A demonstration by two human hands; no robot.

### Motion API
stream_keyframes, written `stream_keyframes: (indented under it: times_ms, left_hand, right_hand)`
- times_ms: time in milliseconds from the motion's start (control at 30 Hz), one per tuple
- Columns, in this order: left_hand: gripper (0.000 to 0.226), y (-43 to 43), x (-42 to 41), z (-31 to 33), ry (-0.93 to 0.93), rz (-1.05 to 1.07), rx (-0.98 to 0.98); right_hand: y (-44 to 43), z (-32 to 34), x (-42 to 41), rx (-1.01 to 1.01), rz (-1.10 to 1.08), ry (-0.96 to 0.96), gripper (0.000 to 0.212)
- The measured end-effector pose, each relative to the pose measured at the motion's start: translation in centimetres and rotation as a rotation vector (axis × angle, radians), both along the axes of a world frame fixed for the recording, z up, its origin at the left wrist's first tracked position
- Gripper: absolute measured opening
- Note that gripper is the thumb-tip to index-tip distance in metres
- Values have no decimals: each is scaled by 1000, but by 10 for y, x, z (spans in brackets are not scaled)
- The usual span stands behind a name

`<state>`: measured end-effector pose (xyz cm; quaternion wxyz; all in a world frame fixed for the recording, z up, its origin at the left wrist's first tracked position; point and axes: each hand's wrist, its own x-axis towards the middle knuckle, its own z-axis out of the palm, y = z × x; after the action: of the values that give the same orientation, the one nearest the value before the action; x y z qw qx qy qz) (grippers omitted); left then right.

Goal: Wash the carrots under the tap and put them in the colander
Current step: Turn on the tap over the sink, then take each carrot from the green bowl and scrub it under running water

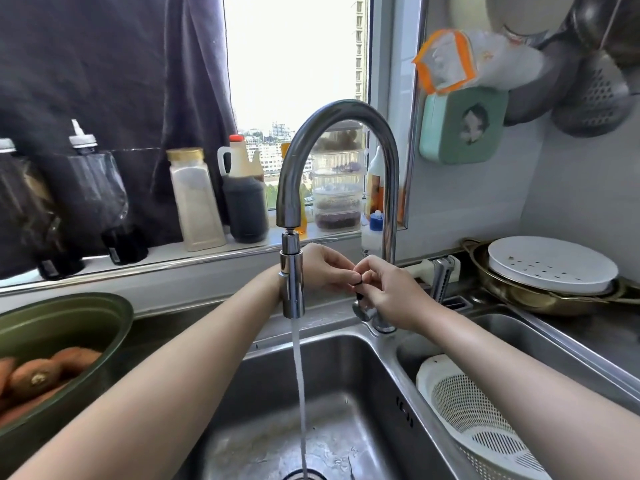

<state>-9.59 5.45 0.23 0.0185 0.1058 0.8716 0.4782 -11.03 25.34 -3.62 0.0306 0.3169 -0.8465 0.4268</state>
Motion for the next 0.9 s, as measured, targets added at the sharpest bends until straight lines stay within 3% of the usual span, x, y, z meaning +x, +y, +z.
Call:
stream_keyframes:
  times_ms: [233, 367, 533, 700, 900]
  left_hand:
    - [24, -15, 15, 4, -66, 102, -66]
    - [11, -35, 47, 16, -9, 258, -175]
    - [12, -57, 113, 33, 54, 451, -247]
    - [13, -96, 190, 51, 67, 519, -402]
    - [8, -178, 263, 57, 5, 722, -660]
  right_hand:
    - [0, 13, 16, 0, -94, 84, 25]
    - [-9, 36, 52, -17, -125, 225, 5]
    - [-41, 68, 118, -46, 79, 358, 27]
    - [-113, 87, 176, 51, 297, 343, 31]
    - [-222, 83, 196, 290, 362, 245, 12]
